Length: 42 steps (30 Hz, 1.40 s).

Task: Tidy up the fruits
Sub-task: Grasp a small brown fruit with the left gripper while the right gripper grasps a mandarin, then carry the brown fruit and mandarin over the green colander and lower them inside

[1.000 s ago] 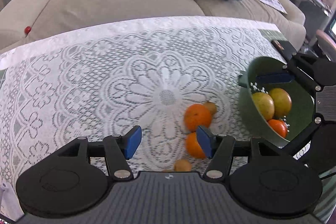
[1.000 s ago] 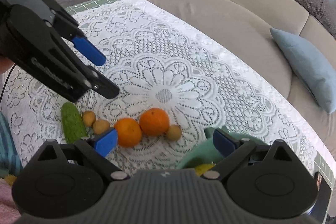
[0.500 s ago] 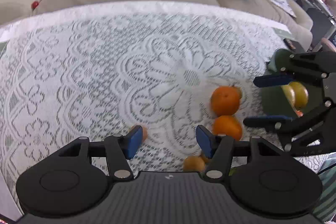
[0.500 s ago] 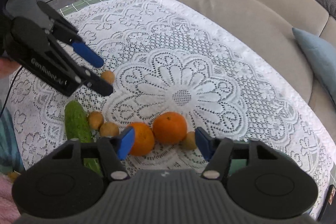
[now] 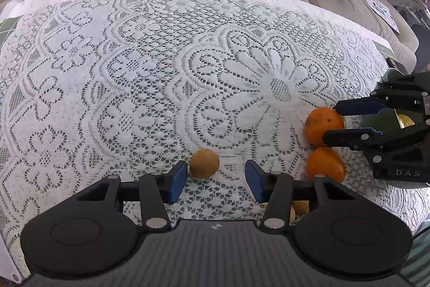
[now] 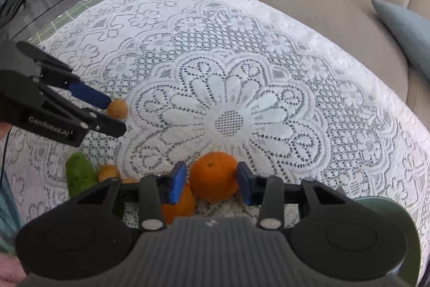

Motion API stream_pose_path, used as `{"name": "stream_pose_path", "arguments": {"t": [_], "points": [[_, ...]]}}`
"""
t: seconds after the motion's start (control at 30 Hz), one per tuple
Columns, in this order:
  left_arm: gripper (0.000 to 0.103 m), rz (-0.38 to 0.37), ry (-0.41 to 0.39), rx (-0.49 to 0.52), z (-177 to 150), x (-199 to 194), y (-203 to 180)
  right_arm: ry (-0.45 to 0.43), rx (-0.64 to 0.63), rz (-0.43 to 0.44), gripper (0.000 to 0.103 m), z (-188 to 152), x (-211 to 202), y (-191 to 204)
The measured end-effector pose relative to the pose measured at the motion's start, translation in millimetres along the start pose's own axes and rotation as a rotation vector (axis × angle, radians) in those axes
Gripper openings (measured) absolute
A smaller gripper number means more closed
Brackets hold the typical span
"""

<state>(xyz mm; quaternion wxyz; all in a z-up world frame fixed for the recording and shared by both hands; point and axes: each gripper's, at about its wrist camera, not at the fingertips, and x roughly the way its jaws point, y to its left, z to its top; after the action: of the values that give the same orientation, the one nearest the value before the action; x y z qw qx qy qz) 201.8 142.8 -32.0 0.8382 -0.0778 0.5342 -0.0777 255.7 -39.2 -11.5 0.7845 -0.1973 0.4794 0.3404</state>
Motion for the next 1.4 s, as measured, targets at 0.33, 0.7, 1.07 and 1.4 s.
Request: {"name": "stream_pose_path", "arguments": {"t": [0.33,0.7,1.07,1.4], "points": [[0.049,0.013,-0.002,0.007,3,5,0,0.048,-0.026,-0.028,0.043,7,11,4],[0.033,0.038,-0.007,0.014,1,5,2,0.068,-0.007,-0.026,0.044,9,18,6],[0.027,0.022,-0.034,-0.016,2,-2,4,0.036,-0.009,-0.039,0.043,10,6,4],[0.027,0.021,-0.064,0.028,5,-29,-21,-0.012,-0.035,-0.003,0.043,10,-21,10]]}}
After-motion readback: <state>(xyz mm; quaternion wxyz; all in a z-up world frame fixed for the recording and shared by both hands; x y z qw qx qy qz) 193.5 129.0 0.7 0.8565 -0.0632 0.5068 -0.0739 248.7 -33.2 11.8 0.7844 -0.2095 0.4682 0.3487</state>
